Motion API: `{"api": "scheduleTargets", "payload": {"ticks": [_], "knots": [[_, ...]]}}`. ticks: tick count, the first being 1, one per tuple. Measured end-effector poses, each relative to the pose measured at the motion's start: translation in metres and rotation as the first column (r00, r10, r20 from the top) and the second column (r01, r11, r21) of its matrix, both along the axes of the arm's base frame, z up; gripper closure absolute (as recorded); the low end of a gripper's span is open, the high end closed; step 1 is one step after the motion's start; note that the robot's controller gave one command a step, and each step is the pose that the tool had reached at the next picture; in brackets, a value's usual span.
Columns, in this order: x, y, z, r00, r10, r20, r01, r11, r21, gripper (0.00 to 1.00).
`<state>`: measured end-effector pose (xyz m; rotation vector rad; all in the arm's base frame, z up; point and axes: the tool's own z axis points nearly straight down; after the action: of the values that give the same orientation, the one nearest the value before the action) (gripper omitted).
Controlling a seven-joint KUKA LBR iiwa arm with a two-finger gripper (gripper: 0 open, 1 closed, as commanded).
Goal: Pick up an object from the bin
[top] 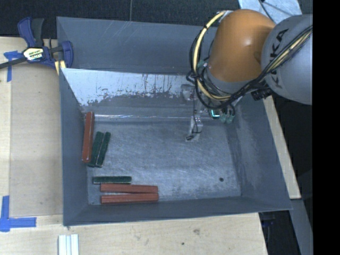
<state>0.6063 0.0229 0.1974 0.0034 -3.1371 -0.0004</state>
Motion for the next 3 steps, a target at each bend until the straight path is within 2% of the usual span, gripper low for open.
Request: {"api": "scheduleTargets", "payload": {"ticks": [1, 2, 3], "knots": [[0.005, 0.094, -0.132, 0.999, 0.039, 0.000, -0.039, 0.999, 0.002, 0.00], [-0.006, 0.190, -0.119, 0.983, 0.182, 0.010, -0.182, 0.983, 0.004, 0.00], [-0.028, 0.201, -0.127, 0.979, 0.202, 0.005, -0.202, 0.979, 0.000, 0.00]]}}
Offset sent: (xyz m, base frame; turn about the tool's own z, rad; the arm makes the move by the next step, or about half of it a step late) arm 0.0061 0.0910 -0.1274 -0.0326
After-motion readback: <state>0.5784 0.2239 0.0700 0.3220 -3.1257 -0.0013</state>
